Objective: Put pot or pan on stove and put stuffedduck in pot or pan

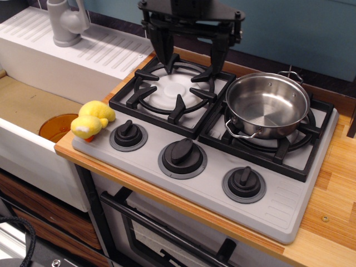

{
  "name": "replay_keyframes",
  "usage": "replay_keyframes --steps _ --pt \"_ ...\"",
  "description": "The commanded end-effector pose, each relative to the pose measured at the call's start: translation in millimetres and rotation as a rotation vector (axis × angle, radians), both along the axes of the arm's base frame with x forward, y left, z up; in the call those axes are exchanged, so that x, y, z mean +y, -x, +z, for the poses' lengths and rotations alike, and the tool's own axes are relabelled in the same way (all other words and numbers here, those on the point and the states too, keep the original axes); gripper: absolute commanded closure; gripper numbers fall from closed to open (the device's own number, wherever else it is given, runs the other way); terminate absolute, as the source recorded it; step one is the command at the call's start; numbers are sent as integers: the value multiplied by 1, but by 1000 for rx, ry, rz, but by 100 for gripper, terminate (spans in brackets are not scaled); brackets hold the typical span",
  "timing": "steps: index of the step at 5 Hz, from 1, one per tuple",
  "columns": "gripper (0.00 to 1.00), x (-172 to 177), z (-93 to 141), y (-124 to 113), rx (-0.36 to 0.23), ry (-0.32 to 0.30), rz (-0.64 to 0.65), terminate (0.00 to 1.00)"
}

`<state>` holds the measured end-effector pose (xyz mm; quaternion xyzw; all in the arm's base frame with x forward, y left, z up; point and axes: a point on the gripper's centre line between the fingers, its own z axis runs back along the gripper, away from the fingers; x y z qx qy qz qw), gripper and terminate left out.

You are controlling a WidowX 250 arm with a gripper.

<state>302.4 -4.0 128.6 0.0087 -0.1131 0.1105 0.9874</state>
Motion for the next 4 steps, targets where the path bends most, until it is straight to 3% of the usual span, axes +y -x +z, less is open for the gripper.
replay_keyframes --steps 1,2,4 --pt "0 -6 -13 -14 -112 -45 -25 0" --pt "0 -12 -28 -22 -171 -54 -27 0" --pt "0 -21 -41 -32 -217 -40 -15 0"
